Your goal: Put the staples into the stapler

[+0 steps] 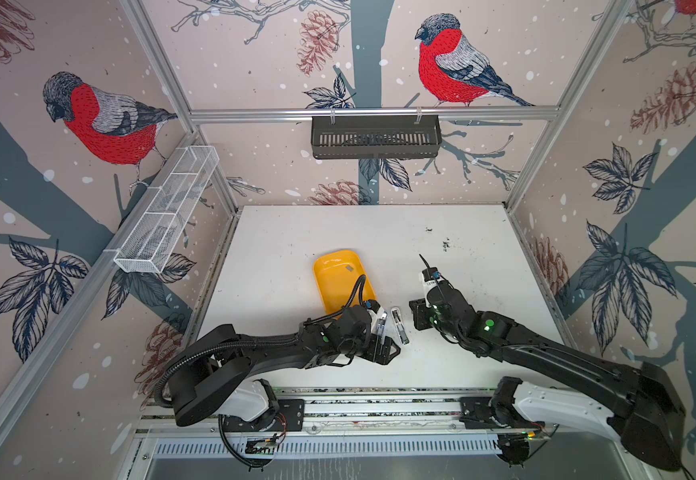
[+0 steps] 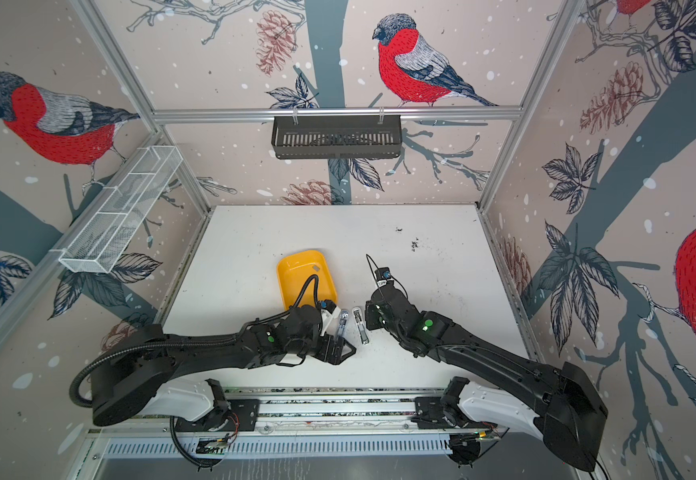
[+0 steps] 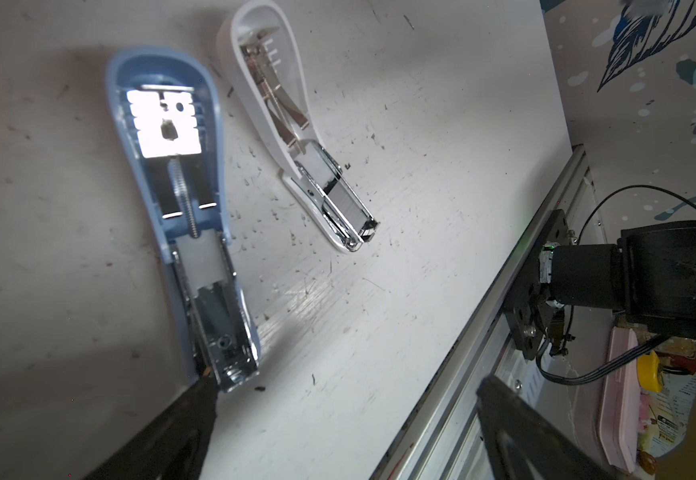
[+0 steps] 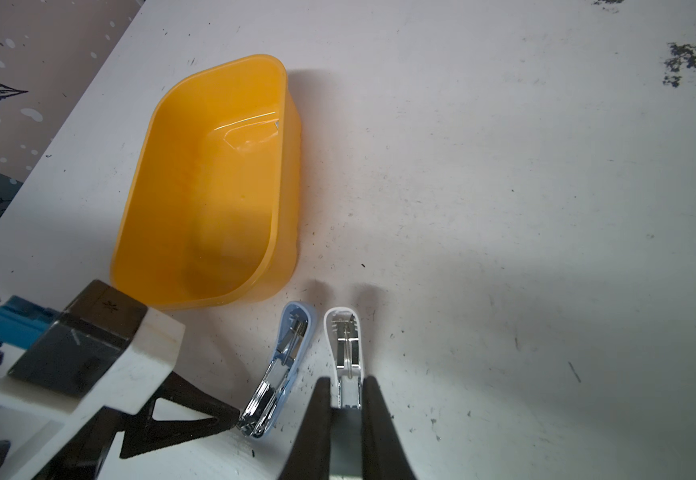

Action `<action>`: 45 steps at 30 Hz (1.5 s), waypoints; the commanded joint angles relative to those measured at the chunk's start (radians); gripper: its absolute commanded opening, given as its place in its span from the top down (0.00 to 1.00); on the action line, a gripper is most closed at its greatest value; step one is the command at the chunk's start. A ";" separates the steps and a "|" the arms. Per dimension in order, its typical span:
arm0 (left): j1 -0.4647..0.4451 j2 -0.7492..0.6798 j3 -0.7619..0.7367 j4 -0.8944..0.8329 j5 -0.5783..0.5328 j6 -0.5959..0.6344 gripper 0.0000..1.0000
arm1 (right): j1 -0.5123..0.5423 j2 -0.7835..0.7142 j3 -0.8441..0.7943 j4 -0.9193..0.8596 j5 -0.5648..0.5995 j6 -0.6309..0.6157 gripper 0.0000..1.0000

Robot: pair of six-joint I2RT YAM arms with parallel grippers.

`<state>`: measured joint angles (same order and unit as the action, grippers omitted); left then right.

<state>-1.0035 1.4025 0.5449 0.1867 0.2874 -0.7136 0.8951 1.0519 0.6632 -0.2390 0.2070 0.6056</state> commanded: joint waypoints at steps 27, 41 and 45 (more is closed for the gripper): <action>-0.029 0.017 0.013 0.091 0.010 -0.043 0.03 | 0.000 -0.010 -0.023 0.025 -0.001 0.016 0.94; -0.035 0.028 0.012 0.111 0.012 -0.050 0.03 | 0.004 -0.005 -0.021 0.029 -0.006 0.008 0.93; -0.037 -0.010 0.013 0.081 -0.004 -0.046 0.03 | 0.018 -0.002 -0.024 0.038 -0.014 -0.003 0.94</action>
<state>-1.0363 1.4143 0.5571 0.2478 0.2897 -0.7540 0.9039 1.0470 0.6399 -0.2295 0.2035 0.6056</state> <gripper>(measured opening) 0.972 0.135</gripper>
